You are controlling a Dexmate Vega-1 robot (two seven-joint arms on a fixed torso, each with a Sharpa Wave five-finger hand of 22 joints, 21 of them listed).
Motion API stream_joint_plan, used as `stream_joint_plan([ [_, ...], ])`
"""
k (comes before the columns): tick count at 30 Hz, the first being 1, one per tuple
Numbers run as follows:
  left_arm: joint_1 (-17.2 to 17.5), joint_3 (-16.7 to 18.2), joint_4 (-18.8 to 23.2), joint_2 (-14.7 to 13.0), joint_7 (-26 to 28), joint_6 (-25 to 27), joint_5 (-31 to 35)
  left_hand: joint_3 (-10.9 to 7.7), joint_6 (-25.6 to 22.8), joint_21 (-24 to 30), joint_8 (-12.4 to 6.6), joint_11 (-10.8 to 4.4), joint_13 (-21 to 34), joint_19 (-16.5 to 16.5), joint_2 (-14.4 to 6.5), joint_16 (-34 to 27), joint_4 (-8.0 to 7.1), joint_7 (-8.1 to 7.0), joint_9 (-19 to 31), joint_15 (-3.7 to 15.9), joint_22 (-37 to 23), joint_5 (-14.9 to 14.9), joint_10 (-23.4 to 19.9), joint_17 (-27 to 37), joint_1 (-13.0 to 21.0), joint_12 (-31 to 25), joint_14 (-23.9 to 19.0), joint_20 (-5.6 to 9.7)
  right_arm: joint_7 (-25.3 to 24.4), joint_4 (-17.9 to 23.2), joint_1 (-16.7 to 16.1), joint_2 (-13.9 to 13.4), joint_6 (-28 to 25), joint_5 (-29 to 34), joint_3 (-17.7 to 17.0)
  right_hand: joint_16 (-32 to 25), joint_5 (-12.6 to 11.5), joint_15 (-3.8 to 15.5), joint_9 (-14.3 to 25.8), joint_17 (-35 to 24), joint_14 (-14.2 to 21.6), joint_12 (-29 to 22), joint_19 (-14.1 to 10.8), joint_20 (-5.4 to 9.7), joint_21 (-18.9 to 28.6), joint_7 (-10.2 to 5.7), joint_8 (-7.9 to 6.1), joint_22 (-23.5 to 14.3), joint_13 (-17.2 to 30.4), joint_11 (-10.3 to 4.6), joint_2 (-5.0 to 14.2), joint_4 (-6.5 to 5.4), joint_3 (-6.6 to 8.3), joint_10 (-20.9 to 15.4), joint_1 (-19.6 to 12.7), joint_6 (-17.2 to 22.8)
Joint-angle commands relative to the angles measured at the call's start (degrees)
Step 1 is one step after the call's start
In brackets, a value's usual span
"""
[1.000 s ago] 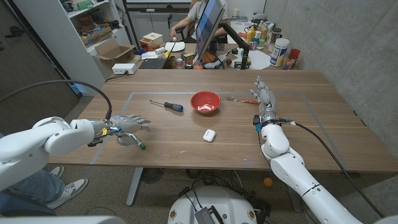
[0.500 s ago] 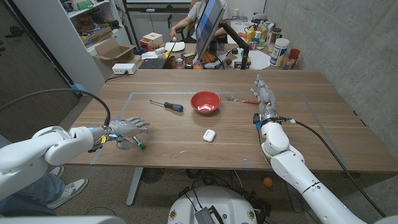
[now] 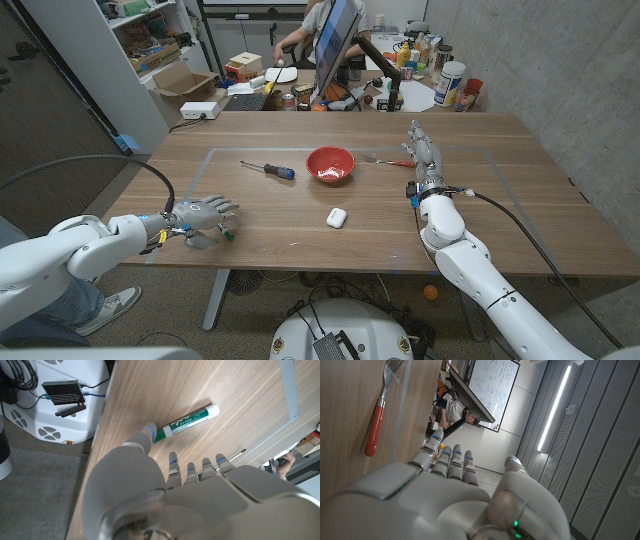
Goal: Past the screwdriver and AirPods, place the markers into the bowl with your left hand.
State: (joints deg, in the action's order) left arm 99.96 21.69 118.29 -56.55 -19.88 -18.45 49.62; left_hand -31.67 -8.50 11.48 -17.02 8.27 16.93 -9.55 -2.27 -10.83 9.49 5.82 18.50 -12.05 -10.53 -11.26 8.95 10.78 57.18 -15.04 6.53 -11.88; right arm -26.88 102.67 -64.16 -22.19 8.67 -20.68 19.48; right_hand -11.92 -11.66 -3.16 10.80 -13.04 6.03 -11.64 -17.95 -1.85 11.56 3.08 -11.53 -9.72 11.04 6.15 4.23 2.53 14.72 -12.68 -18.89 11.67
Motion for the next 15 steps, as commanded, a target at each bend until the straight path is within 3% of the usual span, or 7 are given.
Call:
stream_joint_plan([
  [1,0.05,1.76,-0.44,-0.52,-0.65,-0.08,1.46,0.11,-0.29,0.18,-0.34,-0.12,0.08,-1.79,-0.05,-0.56,0.02,-0.38,0.17,-0.17,-0.27,0.04,0.16,0.23,0.71,-0.43,-0.13,-0.36,-0.40,0.03,-0.10,0.39,-1.07,-0.32,-0.03,0.01,-0.39,-0.40,0.08,-0.18,-0.18,0.05,-0.26,-0.43,-0.14,-0.09,0.20,-0.21,0.23,0.20,-0.18,0.43,0.03,-0.41,0.30,0.26],
  [15,-1.07,0.43,-1.43,-0.97,2.10,-0.42,4.02,0.42,-0.10,0.18,-0.41,-0.15,0.20,-1.88,-0.10,-0.54,-0.01,-0.37,0.45,-0.16,-0.27,0.10,0.12,0.22,0.81,-0.56,-0.07,-0.35,-0.54,-0.66,-0.43,0.87,0.72,-0.25,-0.37,-0.02,-0.38,-0.39,0.09,-0.13,-0.18,0.04,-0.26,-0.45,-0.18,-0.17,0.21,-0.21,0.24,0.16,-0.14,0.56,-0.06,-0.47,0.35,0.24],
])
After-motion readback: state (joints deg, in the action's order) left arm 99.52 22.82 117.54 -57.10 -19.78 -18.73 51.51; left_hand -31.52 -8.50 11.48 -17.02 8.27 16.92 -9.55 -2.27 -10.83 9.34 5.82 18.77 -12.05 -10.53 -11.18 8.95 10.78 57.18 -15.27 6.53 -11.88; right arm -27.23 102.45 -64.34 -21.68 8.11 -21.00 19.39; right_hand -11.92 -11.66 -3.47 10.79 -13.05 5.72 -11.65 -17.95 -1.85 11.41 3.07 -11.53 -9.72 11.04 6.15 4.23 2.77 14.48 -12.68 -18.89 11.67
